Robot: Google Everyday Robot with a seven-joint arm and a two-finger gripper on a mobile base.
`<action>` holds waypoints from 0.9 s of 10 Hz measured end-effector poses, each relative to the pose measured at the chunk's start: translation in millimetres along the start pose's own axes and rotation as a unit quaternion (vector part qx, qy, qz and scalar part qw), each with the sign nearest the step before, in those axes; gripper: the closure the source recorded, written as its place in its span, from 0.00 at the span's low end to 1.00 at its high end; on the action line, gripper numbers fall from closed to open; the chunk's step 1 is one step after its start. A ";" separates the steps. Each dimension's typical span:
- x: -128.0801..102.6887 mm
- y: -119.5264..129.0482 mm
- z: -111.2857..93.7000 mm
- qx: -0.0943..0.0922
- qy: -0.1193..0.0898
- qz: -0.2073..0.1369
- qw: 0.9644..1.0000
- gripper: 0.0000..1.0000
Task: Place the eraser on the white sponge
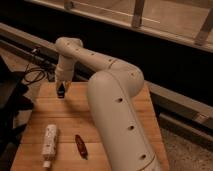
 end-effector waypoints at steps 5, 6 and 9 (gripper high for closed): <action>44.8 -30.5 -37.9 0.030 -0.032 0.030 0.999 0.99; 65.6 -55.5 -52.1 0.035 -0.043 0.049 0.997 0.99; 112.9 -101.3 -72.0 0.036 -0.062 0.097 0.993 0.95</action>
